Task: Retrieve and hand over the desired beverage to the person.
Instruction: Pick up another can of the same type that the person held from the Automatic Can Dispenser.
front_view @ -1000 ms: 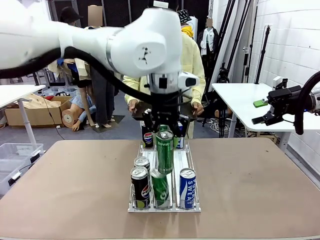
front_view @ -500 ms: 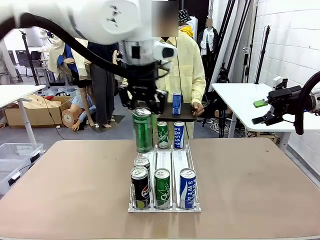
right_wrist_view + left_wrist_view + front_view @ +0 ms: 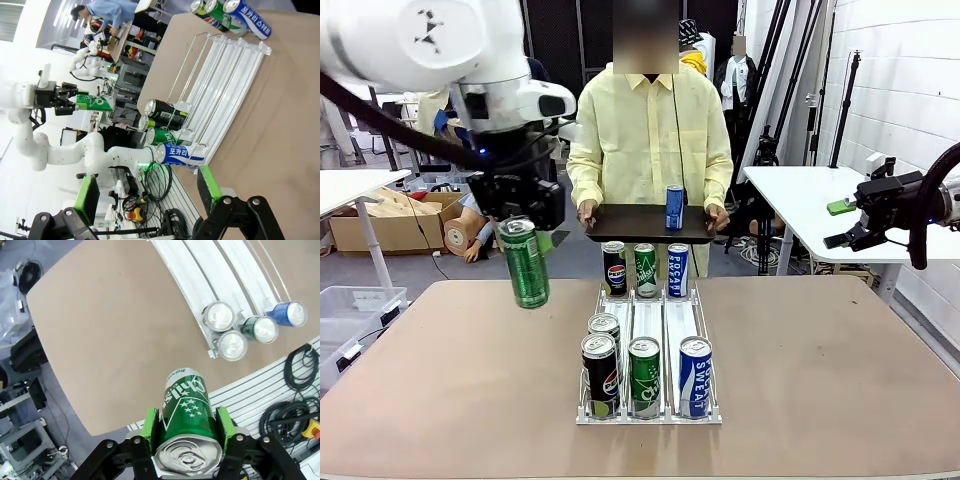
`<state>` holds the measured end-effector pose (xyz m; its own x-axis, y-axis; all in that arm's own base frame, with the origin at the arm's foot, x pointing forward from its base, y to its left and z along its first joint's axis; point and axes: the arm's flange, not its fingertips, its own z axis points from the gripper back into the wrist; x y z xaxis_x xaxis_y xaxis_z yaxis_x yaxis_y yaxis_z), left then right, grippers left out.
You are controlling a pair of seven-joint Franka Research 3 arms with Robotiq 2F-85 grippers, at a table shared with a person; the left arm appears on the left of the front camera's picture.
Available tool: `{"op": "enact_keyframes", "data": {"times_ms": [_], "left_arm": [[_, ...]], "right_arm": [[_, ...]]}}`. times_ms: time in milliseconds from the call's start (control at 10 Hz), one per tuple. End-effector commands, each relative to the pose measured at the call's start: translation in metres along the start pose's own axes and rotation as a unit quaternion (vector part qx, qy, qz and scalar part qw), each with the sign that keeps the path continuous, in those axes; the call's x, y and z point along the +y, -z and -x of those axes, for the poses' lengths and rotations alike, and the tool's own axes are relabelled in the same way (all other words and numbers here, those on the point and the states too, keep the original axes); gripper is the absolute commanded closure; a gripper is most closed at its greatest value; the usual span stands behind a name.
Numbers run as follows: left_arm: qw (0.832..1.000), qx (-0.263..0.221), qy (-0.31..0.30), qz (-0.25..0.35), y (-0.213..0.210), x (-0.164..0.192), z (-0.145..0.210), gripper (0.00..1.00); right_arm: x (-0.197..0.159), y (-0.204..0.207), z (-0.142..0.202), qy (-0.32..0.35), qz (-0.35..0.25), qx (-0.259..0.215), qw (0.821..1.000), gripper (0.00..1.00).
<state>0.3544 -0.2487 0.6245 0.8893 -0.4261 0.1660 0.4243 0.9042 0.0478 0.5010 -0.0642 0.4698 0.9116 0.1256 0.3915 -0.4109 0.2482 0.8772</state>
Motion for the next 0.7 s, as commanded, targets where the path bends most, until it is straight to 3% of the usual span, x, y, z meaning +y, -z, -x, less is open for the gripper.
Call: {"op": "enact_keyframes", "data": {"times_ms": [0,600], "left_arm": [[1.0,-0.013,-0.001,0.021,0.001,0.025,0.008,0.7],[1.0,0.001,-0.003,0.007,0.006,0.017,0.001,0.7]], "right_arm": [[0.001,0.0,0.0,0.0,-0.002,0.001,1.0,0.0],[0.001,0.0,0.0,0.0,-0.002,0.001,1.0,0.0]]}}
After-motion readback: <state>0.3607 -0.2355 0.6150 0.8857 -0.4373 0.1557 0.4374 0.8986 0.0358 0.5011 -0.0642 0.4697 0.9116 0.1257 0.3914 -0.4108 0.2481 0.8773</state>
